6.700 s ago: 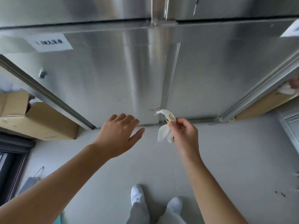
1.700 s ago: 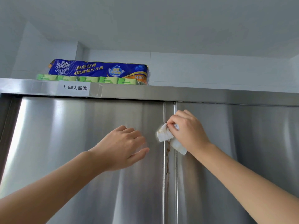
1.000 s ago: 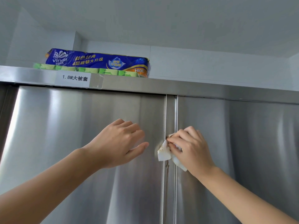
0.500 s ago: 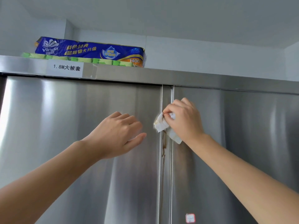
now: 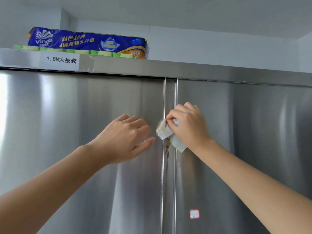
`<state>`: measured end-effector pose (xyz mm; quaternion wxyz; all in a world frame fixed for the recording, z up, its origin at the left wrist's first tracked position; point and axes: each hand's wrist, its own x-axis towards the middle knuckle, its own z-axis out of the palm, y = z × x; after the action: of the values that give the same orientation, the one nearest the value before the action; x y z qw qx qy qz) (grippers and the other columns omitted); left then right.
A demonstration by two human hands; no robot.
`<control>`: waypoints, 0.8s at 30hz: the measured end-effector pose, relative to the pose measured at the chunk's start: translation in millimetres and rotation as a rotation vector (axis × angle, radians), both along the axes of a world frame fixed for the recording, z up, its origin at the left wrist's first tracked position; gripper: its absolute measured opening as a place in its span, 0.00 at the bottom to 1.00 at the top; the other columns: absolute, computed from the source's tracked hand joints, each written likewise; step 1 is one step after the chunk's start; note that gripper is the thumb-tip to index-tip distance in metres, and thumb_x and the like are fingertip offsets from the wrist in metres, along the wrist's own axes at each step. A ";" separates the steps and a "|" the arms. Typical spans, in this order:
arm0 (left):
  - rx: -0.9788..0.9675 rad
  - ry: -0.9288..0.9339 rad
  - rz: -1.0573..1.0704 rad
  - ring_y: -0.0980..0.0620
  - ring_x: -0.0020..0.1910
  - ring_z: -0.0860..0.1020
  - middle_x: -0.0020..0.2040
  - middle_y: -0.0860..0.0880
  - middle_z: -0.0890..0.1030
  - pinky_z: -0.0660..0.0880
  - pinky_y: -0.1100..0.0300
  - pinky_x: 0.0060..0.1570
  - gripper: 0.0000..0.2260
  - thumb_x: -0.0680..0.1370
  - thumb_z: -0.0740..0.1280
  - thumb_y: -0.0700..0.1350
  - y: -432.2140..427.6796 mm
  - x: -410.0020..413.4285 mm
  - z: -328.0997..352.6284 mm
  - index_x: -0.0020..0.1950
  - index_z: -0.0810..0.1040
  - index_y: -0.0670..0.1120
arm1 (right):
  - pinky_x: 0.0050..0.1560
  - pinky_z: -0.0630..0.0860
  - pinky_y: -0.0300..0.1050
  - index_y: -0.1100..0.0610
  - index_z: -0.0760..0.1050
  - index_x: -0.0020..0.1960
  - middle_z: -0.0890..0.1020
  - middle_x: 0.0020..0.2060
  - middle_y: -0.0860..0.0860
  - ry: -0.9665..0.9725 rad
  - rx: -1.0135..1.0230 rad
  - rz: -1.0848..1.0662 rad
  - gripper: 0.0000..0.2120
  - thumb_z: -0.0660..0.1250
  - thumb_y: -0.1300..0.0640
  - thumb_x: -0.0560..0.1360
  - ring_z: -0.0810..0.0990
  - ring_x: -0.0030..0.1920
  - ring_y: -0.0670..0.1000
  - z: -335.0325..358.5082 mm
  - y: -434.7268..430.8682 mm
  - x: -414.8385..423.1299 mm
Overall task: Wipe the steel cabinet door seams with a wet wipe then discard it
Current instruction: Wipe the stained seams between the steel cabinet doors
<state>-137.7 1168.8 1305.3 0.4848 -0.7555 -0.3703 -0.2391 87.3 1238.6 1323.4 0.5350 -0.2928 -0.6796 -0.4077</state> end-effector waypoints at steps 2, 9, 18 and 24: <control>-0.026 0.002 0.012 0.46 0.43 0.77 0.48 0.52 0.80 0.73 0.50 0.47 0.24 0.85 0.47 0.60 -1.9 -2.0 -3.7 0.50 0.77 0.48 | 0.39 0.66 0.47 0.51 0.77 0.34 0.76 0.32 0.45 -0.041 0.004 0.011 0.08 0.74 0.62 0.65 0.72 0.37 0.53 -22.7 2.3 1.6; -0.059 -0.005 0.022 0.48 0.44 0.77 0.48 0.53 0.80 0.73 0.51 0.49 0.22 0.84 0.48 0.60 -4.3 -9.4 -8.3 0.52 0.78 0.50 | 0.40 0.63 0.45 0.49 0.78 0.33 0.76 0.31 0.44 -0.073 0.010 -0.021 0.09 0.76 0.61 0.65 0.72 0.37 0.52 -28.5 5.0 6.8; -0.079 -0.013 -0.016 0.47 0.41 0.76 0.47 0.53 0.79 0.73 0.51 0.45 0.22 0.85 0.50 0.59 -7.3 -10.1 -46.1 0.51 0.78 0.49 | 0.39 0.65 0.47 0.51 0.77 0.34 0.75 0.32 0.45 -0.071 -0.025 0.014 0.09 0.73 0.62 0.67 0.71 0.37 0.53 -88.0 3.7 4.7; -0.079 0.004 -0.002 0.47 0.39 0.76 0.44 0.52 0.79 0.75 0.50 0.43 0.21 0.85 0.51 0.58 -4.9 -19.7 -67.5 0.49 0.79 0.48 | 0.40 0.64 0.47 0.50 0.77 0.33 0.75 0.31 0.44 -0.125 -0.040 -0.009 0.10 0.73 0.61 0.68 0.70 0.38 0.52 -93.7 1.8 8.2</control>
<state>-157.4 1163.9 1237.8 0.4551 -0.7749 -0.3776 -0.2233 95.6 1240.4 1229.7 0.4838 -0.2806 -0.7183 -0.4138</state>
